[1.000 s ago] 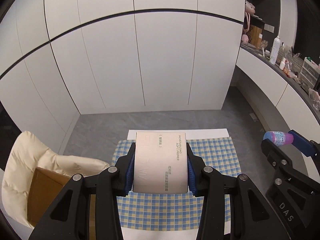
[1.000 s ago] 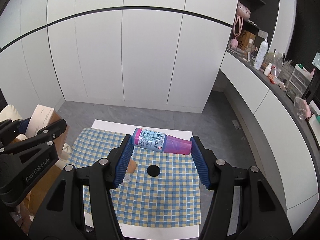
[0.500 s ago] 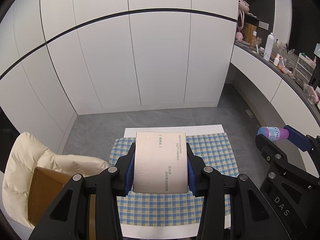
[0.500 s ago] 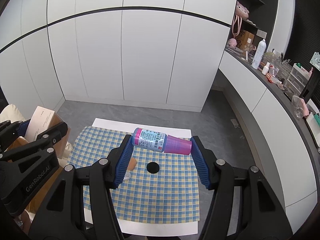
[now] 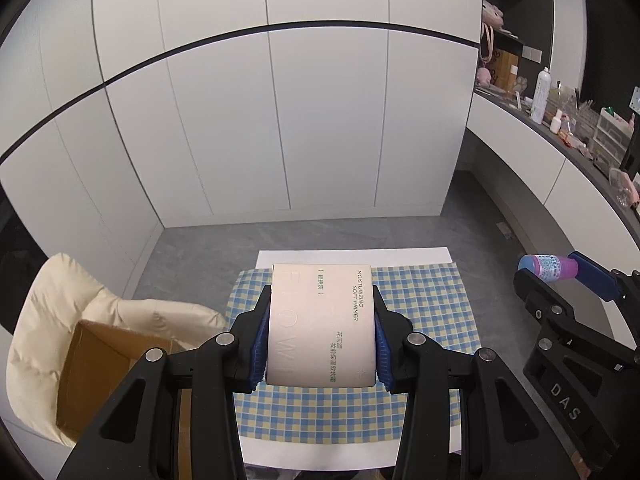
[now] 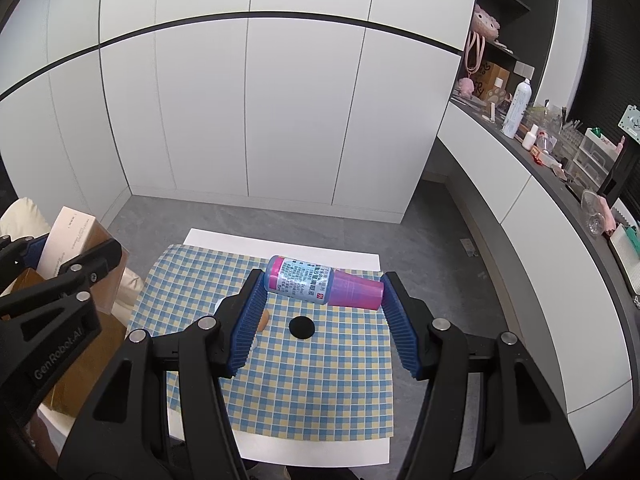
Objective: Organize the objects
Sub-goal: 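Lift the white box and pink tube up off the cloth with both grippers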
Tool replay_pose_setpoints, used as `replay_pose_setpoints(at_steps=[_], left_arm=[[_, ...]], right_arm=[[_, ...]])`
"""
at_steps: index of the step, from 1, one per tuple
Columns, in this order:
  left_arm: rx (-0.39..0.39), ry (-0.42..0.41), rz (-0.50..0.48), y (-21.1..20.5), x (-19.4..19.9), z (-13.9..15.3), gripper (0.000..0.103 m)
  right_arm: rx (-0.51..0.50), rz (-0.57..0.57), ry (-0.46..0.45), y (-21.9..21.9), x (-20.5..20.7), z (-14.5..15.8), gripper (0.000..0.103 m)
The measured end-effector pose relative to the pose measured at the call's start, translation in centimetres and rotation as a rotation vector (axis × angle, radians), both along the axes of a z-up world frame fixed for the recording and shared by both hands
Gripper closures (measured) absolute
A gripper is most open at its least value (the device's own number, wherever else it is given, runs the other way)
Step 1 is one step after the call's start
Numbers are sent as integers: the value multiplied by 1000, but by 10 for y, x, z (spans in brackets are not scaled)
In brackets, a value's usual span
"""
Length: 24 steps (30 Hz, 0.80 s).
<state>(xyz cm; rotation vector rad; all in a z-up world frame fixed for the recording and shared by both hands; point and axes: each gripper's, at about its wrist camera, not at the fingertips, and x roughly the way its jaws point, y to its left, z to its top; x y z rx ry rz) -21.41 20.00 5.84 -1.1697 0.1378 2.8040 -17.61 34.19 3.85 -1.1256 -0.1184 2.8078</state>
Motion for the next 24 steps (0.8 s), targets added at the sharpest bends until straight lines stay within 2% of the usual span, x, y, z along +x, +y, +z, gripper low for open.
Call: replay_pose_setpoints(at_steps=[5, 9, 18, 24], left_arm=[[-27, -1, -6, -2, 21, -4, 60], [-92, 42, 31, -4, 45, -11, 60], [-74, 45, 66, -20, 94, -22, 60], [-39, 12, 68, -33, 118, -30, 60]], right_arm=[[0, 20, 6, -3, 20, -3, 42], [-6, 24, 14, -3, 38, -9, 42], [-57, 44, 7, -2, 85, -22, 42], [-40, 29, 40, 2, 120, -25, 42]])
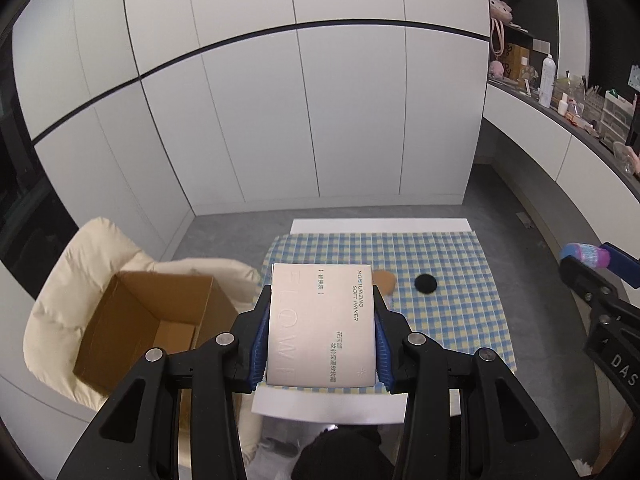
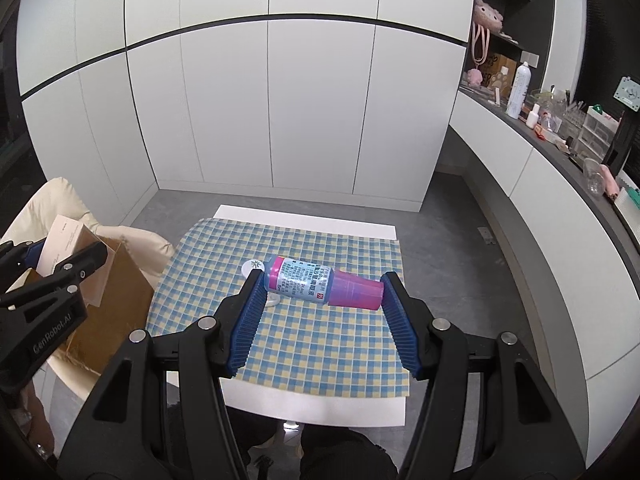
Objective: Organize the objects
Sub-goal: 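Lift the white box and pink tube up off the cloth with both grippers, then carry both held items over the open cardboard box on the armchair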
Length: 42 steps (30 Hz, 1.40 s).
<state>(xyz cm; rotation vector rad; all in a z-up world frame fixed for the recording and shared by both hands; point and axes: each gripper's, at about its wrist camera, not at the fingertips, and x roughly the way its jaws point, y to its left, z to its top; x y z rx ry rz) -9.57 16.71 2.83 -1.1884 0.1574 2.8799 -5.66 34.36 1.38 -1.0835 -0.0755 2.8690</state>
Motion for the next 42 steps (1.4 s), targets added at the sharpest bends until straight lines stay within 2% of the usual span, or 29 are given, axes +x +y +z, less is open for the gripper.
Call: replay_pose_setpoints(at_steps=[3, 19, 29, 35, 42], left_arm=[[43, -27, -24, -5, 9, -4, 60], [12, -42, 6, -19, 71, -32, 60], [12, -71, 1, -25, 99, -55, 60], [20, -58, -22, -25, 118, -59, 60], [15, -66, -45, -20, 133, -61, 60]], right_arm=[[37, -21, 18, 0, 19, -8, 42], [-11, 3, -64, 20, 83, -56, 42], [-49, -2, -100, 18, 115, -67, 42], [-24, -17, -134, 13, 133, -78, 42], [-42, 1, -154, 8, 151, -85, 42]])
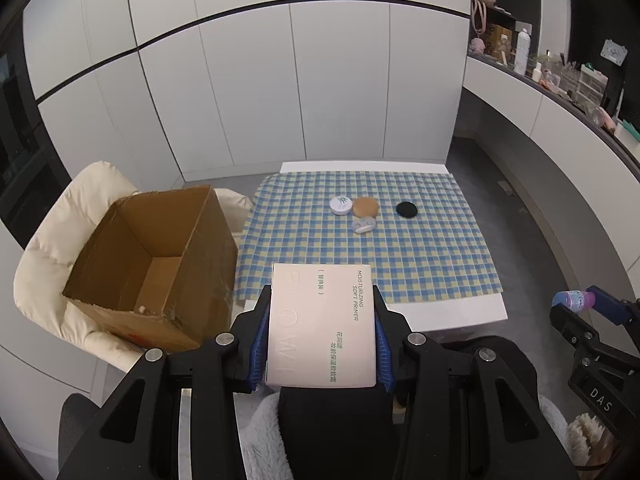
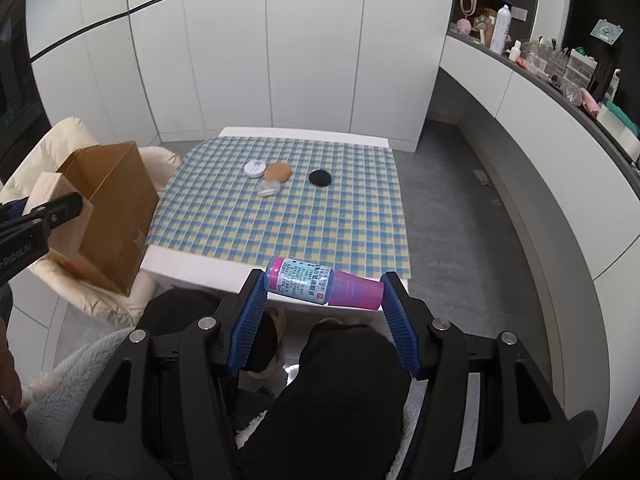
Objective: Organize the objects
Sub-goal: 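Carry both held items over the open cardboard box on the armchair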
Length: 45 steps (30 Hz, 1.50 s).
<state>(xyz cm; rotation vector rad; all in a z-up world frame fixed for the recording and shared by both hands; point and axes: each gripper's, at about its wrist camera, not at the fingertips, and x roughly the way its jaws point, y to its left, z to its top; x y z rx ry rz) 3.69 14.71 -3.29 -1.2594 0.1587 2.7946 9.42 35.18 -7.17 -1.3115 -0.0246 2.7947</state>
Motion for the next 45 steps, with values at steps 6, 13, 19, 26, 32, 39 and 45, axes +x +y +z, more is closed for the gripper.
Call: replay_pose_setpoints(at_steps=[6, 13, 19, 26, 32, 39, 45], left_arm=[[-5, -13, -15, 4, 6, 0, 60], [-1, -16, -29, 8, 5, 0, 60], [10, -37, -4, -2, -3, -8, 60], [15, -60, 71, -34, -5, -17, 60], [16, -55, 160, -70, 0, -16, 60], [20, -72, 275, -120, 12, -23, 60], [18, -79, 381, -159, 26, -26, 60]], right_arm=[[3, -5, 8, -1, 5, 4, 42], [2, -14, -1, 2, 3, 6, 42], [0, 6, -22, -4, -8, 0, 42], [7, 94, -44, -33, -21, -10, 42], [11, 204, -45, -72, -30, -15, 42], [19, 354, -72, -129, -39, -30, 42], [20, 472, -85, -176, -43, -37, 42]])
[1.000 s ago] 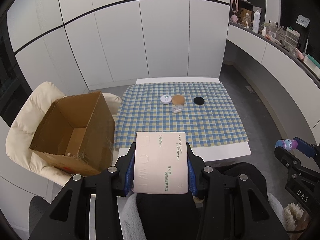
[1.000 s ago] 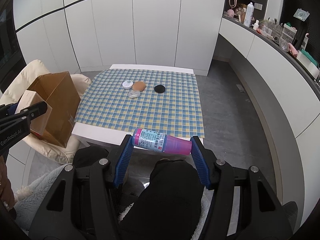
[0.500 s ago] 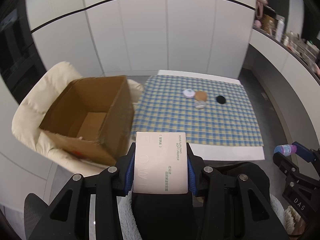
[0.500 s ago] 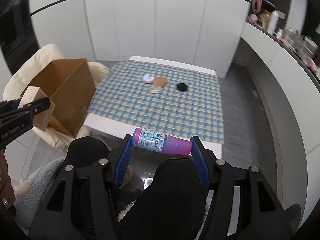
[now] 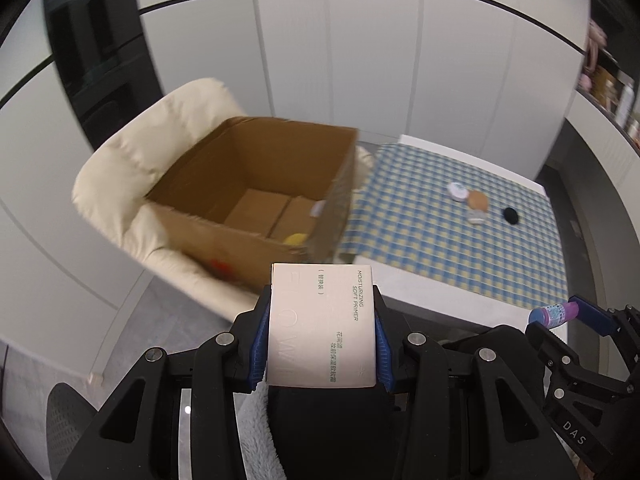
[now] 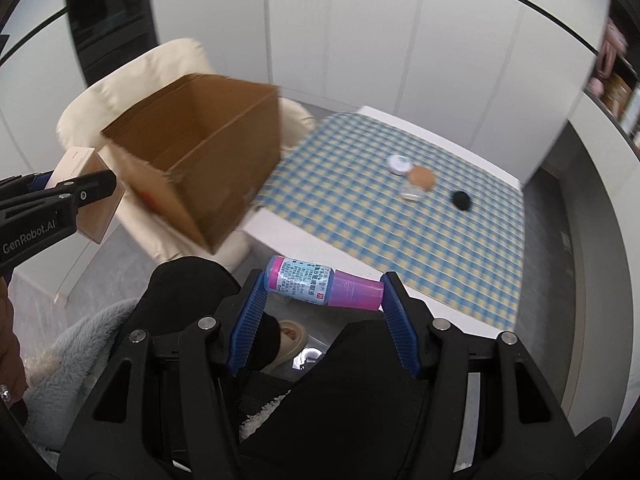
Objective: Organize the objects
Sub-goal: 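Carry both held items over the open cardboard box on the armchair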
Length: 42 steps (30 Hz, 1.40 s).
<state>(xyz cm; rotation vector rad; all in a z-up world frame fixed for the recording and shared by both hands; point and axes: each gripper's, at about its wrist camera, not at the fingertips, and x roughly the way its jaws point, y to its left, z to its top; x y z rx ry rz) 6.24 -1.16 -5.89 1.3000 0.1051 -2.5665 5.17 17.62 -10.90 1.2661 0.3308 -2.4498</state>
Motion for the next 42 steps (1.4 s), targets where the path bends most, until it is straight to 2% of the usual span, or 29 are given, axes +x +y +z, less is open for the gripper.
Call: replay_pose_setpoints(at_steps=[9, 23, 34, 42], left_arm=[[18, -22, 113, -42, 13, -10, 60], [40, -30, 134, -60, -6, -20, 60], [35, 2, 165, -82, -35, -15, 60], [26, 45, 231, -120, -69, -5, 60]], right_arm=[[21, 129, -16, -48, 0, -10, 42], [44, 167, -35, -67, -7, -22, 42], [36, 197, 9, -98, -43, -11, 42], [24, 245, 51, -143, -93, -2, 42]])
